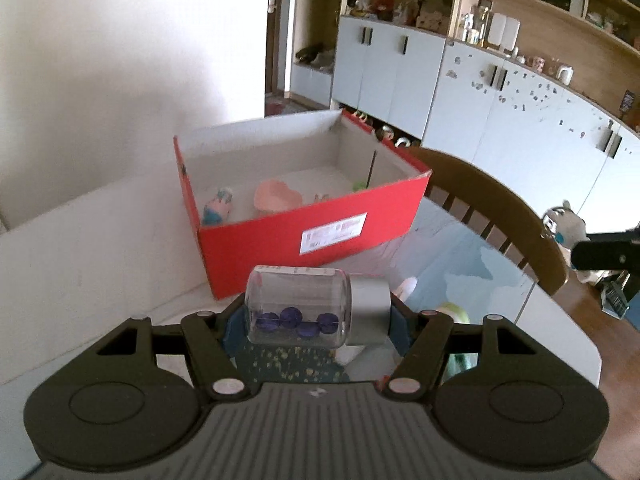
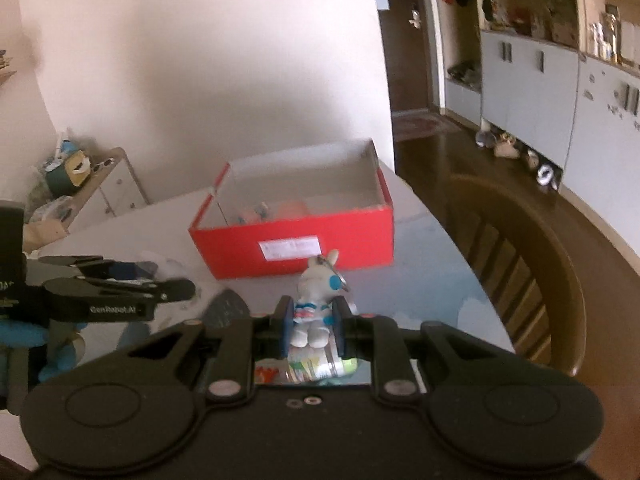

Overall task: Organize rigid objects
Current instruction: 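Carry the jar and astronaut keychain into the red box with both tools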

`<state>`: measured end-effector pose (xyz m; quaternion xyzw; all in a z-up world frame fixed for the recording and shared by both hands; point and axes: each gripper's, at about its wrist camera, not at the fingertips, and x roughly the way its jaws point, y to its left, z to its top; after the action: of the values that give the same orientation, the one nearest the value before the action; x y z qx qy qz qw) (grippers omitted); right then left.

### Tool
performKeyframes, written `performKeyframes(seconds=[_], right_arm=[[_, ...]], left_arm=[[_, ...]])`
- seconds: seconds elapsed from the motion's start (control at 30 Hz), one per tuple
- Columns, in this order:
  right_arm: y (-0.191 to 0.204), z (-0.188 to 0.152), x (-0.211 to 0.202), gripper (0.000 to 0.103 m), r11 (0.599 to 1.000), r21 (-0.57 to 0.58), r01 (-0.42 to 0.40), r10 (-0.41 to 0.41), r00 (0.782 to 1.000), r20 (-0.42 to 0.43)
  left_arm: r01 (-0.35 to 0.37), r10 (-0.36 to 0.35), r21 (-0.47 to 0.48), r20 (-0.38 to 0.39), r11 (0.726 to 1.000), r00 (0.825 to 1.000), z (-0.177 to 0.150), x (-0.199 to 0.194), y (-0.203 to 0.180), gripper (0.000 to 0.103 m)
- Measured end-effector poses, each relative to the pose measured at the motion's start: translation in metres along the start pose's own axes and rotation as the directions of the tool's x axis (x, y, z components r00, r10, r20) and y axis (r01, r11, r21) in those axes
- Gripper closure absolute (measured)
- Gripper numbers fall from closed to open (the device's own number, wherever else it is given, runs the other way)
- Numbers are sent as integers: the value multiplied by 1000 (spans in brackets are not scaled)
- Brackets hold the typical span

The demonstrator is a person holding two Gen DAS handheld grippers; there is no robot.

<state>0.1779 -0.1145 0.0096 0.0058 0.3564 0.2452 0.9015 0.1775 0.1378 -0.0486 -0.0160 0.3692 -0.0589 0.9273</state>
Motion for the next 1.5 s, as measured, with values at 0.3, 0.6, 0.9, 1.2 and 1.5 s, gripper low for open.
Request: performKeyframes(seconds=[0.3,0.6,0.9,1.2,1.5], right_arm=[[6,40,3,83,998,-61,-19,22,999,45],[5,70,27,83,995,-93,-25,31,998,60],[6,97,66,84,992,-128,-18,24,999,46],[-1,115,114,84,986,-167,-12,15,1000,15],[-6,118,160,84,983,-180,-22,15,999,-39]], left_arm=[[13,-14,7,48,1000,999,38,-8,2,35],[-2,-2,44,84,999,996,78,1,-2,35],[-22,16,88,63,996,998,111,38,-6,35],[-65,61,109,46,992,997,140,85,0,34],[-70,70,93,-5,993,998,158,139,8,34]])
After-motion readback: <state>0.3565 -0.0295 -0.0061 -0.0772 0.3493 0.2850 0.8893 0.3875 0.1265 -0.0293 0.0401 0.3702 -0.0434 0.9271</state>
